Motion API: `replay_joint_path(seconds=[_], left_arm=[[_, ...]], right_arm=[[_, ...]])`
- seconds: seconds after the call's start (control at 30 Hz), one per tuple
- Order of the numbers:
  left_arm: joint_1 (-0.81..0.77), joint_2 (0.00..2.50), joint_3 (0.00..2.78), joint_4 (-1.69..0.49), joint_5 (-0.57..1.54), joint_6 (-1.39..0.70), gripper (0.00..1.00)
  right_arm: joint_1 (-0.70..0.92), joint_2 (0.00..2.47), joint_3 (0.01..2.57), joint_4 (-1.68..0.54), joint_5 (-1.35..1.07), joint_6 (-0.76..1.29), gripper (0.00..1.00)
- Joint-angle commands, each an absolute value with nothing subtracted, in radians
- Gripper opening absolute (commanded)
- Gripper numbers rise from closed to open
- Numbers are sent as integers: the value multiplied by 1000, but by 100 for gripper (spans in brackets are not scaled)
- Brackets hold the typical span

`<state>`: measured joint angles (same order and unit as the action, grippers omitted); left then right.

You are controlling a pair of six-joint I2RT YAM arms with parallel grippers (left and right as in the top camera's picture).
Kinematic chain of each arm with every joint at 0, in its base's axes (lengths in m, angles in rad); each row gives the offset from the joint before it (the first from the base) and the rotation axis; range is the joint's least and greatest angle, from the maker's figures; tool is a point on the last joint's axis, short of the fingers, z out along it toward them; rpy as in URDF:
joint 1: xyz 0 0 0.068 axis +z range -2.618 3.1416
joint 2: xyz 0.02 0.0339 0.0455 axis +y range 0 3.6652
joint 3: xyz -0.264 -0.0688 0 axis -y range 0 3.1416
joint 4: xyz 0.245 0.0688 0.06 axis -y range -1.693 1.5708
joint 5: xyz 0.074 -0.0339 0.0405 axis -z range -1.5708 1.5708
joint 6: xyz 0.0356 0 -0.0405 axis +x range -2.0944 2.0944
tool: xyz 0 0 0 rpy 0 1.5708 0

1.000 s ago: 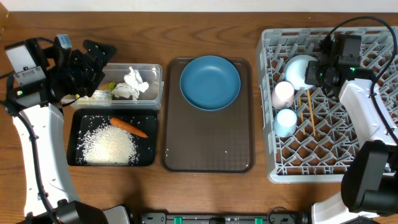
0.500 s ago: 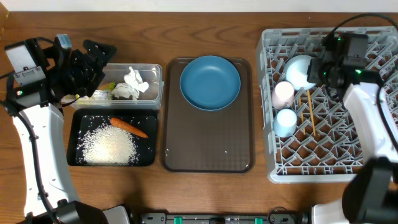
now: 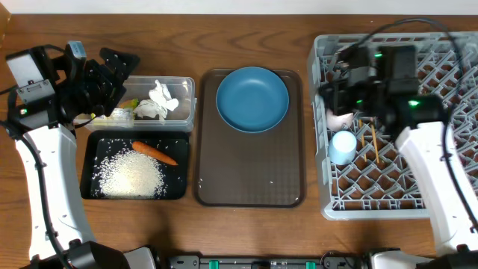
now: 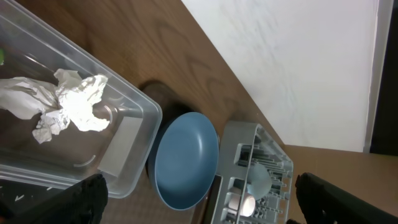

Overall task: Sort waste into correct bins and load items into the dishwasher rack
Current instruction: 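Move the right gripper left to the blue plate on the brown tray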

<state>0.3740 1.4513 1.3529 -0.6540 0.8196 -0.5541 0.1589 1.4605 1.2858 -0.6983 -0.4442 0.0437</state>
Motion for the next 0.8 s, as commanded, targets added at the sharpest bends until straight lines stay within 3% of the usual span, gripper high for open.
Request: replay_joint_path(seconds=[0.0, 0.17, 0.33, 0.37, 0.43, 0.47, 0.77], left_arm=[[377, 1451, 1350, -654, 818, -559, 98], [377, 1451, 1350, -654, 818, -559, 98], [377, 1451, 1350, -654, 818, -559, 98], [377, 1451, 1350, -654, 818, -559, 98], [377, 1451, 1350, -654, 818, -559, 98], [377, 1451, 1350, -654, 818, -559, 98], [377, 1451, 1350, -654, 818, -559, 98]], right_arm=[[256, 1463, 1292, -691, -452, 52, 27], [396, 1476, 1292, -651, -389, 52, 36], [507, 1519, 1292, -589, -370, 76, 54], [526, 1532, 1292, -578, -370, 96, 62], [558, 1558, 1292, -561, -370, 130, 95], [575, 1573, 1292, -553, -370, 138, 99], [654, 1728, 1292, -496, -369, 142, 99]])
